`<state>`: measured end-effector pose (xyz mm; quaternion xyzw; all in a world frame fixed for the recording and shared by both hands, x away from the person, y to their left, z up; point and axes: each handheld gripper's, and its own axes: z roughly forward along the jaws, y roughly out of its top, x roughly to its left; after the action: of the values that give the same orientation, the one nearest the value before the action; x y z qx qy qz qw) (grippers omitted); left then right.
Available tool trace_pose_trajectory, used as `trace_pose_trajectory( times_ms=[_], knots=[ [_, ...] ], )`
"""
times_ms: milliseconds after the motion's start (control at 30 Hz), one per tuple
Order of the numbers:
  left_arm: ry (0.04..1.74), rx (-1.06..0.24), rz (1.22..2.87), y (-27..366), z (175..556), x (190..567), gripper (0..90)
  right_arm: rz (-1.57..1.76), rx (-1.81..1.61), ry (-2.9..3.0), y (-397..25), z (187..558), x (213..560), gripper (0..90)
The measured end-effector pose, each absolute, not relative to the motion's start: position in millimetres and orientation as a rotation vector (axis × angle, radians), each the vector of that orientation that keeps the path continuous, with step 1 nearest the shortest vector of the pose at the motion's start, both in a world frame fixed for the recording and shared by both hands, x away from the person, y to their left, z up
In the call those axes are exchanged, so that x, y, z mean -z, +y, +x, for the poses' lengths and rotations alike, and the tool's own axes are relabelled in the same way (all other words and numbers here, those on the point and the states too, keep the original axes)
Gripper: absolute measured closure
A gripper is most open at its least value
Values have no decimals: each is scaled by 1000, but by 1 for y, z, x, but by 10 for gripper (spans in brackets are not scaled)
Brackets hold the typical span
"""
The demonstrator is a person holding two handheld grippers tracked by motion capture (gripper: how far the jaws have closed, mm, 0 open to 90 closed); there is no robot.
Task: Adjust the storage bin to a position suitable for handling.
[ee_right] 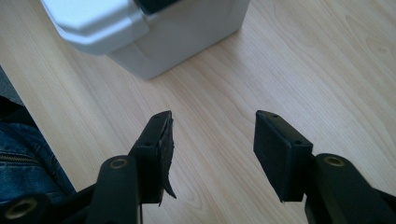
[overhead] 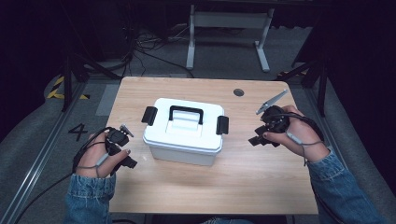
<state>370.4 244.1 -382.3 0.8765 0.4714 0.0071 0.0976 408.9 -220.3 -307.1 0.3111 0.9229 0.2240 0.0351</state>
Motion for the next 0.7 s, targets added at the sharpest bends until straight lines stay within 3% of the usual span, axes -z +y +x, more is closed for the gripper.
trace_pose_trajectory(
  times_ms=[700],
  knots=[
    [1395, -7, 2624, 246, 375, 382, 219, 786, -836, 2833, -151, 435, 275, 469]
  ],
)
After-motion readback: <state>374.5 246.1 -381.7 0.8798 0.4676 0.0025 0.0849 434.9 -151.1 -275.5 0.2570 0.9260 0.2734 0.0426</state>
